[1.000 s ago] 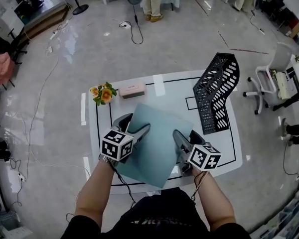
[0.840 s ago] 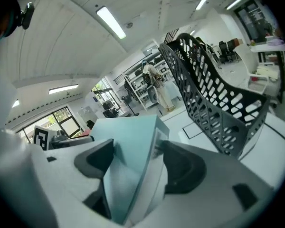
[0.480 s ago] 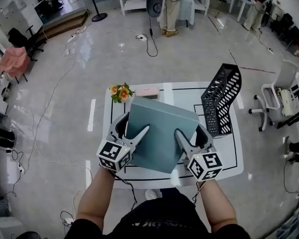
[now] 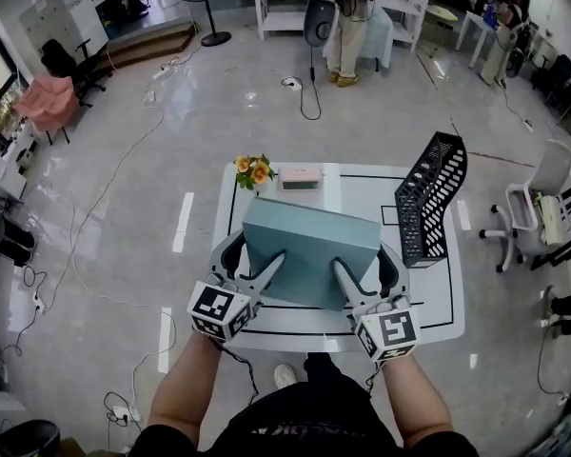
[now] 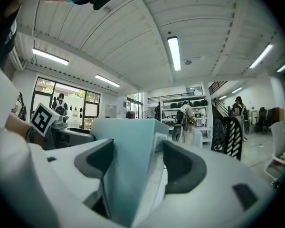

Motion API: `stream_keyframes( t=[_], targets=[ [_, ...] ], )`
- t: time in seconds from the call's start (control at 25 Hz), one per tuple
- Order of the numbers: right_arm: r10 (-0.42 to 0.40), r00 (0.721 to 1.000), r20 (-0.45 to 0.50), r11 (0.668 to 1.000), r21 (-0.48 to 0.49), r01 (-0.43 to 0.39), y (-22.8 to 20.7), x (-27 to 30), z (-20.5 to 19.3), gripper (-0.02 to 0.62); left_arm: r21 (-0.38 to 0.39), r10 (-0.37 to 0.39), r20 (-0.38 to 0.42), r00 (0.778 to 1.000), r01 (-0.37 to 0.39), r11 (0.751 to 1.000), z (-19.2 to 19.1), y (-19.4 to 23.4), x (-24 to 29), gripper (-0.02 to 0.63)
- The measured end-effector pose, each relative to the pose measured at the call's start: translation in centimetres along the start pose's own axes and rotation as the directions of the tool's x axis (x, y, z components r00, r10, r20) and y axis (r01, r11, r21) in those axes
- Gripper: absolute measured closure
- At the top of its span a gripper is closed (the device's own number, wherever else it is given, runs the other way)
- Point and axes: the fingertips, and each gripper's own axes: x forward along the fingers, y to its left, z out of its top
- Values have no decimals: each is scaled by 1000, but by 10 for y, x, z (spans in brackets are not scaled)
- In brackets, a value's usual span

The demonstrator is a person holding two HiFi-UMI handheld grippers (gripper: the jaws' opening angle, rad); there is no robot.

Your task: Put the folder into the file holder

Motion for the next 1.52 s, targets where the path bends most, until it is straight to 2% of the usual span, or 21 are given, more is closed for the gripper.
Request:
stream_keyframes(
  t=[0.44, 0.88, 0.96, 1.12, 1.2, 1.36, 1.52],
  targets=[
    [63, 997, 53, 997, -41, -61, 29, -39, 4, 269, 34, 35, 34, 999, -37, 999, -5, -18, -43, 261],
    [131, 990, 45, 991, -47, -129, 42, -62, 2, 268, 46, 38, 35, 999, -39, 998, -10, -29, -62, 261],
    [156, 987, 40, 988, -31, -154, 42, -65, 2, 268, 46, 36, 38, 999, -38, 998, -10, -30, -65, 261],
    [174, 983, 54, 982, 65, -178, 30, -73, 3, 268, 41, 34, 42, 999, -36, 998, -10, -32, -70, 262],
    [197, 979, 55, 977, 73, -201, 22, -73, 4, 262, 40, 33, 43, 999, -35, 999, -9, -33, -71, 262],
    [332, 943, 30, 943, 8, -332, 25, -61, 4, 231, 33, 32, 48, 998, -34, 999, -10, -32, -72, 268],
    [476, 879, -12, 879, -17, -477, 37, -48, 5, 215, 31, 27, 50, 998, -28, 999, -10, -32, -71, 272]
  ],
)
